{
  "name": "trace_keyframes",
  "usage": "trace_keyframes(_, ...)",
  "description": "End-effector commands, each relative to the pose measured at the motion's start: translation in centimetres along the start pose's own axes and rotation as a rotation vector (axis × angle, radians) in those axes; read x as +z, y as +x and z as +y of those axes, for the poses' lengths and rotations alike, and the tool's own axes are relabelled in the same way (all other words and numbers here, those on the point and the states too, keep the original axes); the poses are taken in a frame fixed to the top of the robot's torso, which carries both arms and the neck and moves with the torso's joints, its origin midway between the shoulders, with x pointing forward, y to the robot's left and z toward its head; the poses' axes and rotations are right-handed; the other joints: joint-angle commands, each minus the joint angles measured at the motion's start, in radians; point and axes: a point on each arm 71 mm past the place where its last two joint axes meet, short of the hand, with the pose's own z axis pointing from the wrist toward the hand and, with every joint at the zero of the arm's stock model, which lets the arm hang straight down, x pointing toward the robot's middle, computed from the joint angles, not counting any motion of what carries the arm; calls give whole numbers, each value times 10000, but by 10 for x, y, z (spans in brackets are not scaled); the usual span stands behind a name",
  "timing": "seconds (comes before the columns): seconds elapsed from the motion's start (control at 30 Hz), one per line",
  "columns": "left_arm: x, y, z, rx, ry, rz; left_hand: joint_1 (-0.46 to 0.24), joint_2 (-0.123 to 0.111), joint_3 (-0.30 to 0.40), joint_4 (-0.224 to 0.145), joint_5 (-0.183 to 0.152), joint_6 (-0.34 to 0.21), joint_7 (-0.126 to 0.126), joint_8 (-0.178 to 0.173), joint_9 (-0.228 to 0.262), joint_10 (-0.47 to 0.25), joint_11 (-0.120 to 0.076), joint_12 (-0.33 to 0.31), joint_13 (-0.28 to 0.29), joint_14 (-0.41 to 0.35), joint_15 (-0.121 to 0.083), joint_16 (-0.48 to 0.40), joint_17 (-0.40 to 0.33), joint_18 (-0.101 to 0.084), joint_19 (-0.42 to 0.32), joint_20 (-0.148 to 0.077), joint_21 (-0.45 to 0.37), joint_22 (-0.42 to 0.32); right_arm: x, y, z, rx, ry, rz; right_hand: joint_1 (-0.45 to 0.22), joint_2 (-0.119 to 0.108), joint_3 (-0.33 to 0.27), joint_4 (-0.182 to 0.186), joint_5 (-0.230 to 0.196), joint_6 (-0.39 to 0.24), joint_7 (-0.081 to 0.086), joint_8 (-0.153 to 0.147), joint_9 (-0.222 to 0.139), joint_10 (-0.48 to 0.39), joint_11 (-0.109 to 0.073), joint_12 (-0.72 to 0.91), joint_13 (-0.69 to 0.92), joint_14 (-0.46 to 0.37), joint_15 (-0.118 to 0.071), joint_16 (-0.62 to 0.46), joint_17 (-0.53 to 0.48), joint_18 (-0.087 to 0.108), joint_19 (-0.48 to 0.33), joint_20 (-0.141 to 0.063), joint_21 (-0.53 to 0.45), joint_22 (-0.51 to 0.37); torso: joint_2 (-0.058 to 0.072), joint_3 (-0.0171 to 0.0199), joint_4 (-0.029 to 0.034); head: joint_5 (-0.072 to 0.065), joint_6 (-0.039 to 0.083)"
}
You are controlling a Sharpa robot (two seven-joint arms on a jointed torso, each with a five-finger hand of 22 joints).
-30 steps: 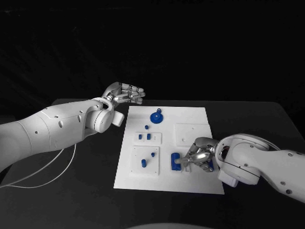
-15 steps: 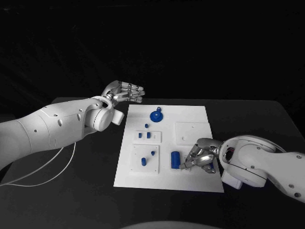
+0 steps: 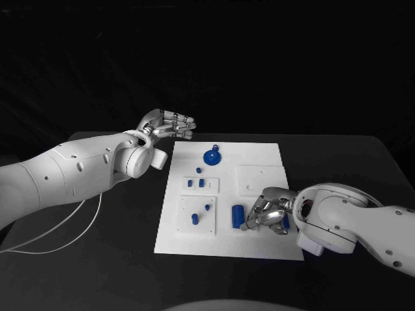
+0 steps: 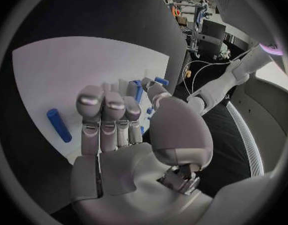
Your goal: Assemble the parts on the task board
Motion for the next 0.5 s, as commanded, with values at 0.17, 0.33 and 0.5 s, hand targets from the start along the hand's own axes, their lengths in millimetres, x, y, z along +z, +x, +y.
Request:
trace_keyframes(0.17, 0, 3, -1, -81, 78, 139, -61, 53, -33, 46, -9, -76, -28, -26, -5, -34, 45, -9, -2, -64, 14, -32, 10, -60, 72, 21, -5, -9, 4, 2, -1, -135, 168, -394, -101, 137, 221, -132, -115, 144, -19, -47, 94, 63, -95, 23, -1, -13, -86, -77, -34, -113, 545, -86, -55, -22, 6, 7, 8, 13, -36)
trace_keyframes(0.33, 0, 2, 0, -78, 59, 130, -76, 74, -36, 66, 0, -75, -27, -26, -5, -35, 46, -9, -2, -66, 15, -32, 10, -63, 79, 22, -1, -51, 6, 2, -4, 155, 360, -477, -459, 396, 880, -215, -644, 123, -43, -41, 281, 95, -118, 45, 23, -9, -98, -72, -53, -129, 546, -101, -43, -56, -7, 8, -2, 64, -26)
trace_keyframes(0.5, 0, 1, 0, -75, 49, 123, -81, 72, -42, 77, -3, -74, -29, -26, -5, -33, 44, -8, -1, -68, 17, -33, 10, -63, 80, 22, -1, -64, 7, 1, -7, 258, 472, -545, -693, 423, 1199, -224, -754, 126, -51, -41, 434, 112, -120, 60, 38, -9, -103, -58, -62, -132, 547, -104, -12, -66, 0, 9, -15, 90, 30)
